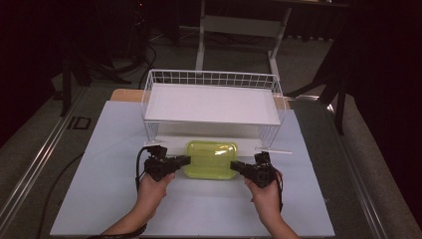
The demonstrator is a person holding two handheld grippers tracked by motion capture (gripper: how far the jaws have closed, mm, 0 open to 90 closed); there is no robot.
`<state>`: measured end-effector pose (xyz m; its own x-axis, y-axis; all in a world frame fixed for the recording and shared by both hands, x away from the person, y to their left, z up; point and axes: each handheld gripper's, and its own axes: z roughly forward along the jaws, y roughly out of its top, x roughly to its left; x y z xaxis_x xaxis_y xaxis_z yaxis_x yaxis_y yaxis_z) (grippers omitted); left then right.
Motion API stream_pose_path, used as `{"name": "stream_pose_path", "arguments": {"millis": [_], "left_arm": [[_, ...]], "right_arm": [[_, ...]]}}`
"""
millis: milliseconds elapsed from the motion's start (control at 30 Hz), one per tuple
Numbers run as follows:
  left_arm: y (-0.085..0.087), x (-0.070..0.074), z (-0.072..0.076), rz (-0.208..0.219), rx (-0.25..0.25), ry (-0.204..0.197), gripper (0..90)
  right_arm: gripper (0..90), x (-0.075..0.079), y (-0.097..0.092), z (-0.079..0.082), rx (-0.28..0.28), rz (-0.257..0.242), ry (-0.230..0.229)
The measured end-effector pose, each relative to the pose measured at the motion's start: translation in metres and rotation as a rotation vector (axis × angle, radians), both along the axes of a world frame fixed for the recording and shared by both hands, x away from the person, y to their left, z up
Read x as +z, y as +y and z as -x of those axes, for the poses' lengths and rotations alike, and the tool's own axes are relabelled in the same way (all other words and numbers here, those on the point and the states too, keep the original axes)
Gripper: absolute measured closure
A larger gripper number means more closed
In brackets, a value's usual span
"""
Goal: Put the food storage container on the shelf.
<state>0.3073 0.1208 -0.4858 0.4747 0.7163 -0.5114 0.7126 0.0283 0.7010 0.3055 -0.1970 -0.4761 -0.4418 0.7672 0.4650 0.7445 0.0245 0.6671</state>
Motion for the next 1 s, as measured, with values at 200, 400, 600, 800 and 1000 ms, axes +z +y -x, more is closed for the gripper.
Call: {"name": "stream_pose_path", "arguments": {"millis": [200,400,600,800,1000], "left_arm": [[-0.005,-0.007,-0.018,-0.016,0.016,-0.003,80.9],[-0.005,-0.012,-0.033,-0.011,0.039,-0.015,80.8],[-0.002,-0.015,-0.046,0.003,0.074,-0.011,80.7],[0.001,-0.021,-0.058,0.005,0.09,0.011,80.6],[0.0,-0.022,-0.066,-0.008,0.082,0.015,80.5]], "right_arm": [[80.5,-0.012,-0.001,-0.015,-0.044,-0.007,0.001],[80.3,-0.019,0.002,-0.026,-0.071,-0.008,-0.013],[80.0,-0.019,0.008,-0.042,-0.097,-0.012,-0.038],[79.9,-0.023,0.014,-0.054,-0.114,0.001,-0.035],[79.5,-0.026,0.015,-0.063,-0.137,0.007,-0.031]]}}
